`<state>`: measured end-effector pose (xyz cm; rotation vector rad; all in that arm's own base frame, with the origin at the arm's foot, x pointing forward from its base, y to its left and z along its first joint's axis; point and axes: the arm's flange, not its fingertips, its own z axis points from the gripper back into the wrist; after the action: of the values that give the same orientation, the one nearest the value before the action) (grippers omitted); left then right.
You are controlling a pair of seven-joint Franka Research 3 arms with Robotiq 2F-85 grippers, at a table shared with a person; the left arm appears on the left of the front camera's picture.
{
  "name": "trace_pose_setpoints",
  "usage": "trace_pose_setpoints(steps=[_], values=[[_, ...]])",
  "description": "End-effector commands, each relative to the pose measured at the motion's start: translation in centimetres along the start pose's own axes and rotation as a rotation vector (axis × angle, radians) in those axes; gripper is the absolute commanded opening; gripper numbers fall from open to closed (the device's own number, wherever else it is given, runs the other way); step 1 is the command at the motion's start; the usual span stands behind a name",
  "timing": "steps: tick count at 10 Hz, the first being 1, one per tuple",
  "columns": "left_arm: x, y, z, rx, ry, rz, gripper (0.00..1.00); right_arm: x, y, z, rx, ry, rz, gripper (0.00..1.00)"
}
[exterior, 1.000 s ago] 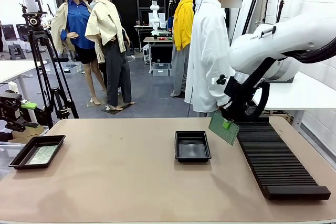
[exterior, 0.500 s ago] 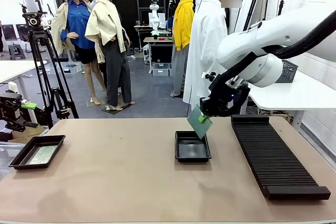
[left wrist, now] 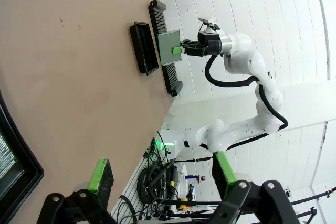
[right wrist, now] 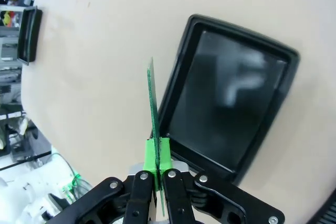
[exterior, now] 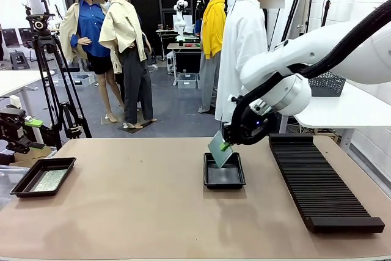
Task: Inspect and transfer BCBs to ESD trays.
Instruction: Pick up the Blank PCB from the PCB Rack and place it in the right ESD tray.
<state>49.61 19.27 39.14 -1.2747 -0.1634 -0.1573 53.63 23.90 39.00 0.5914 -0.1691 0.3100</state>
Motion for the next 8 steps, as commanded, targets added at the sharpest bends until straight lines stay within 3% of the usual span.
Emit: trace_pose_setpoints(steps=[1, 8], values=[[0.1, -0.2, 0.2, 0.005, 0.003, -0.004, 1.00, -0.1, 0.7, -1.4, 0.022, -0.050, -0.035, 0.00], [0.1, -0.2, 0.2, 0.005, 0.003, -0.004, 1.00, -0.8, -3.4, -3.3, 0.091, -0.094, -0.142, 0.00]])
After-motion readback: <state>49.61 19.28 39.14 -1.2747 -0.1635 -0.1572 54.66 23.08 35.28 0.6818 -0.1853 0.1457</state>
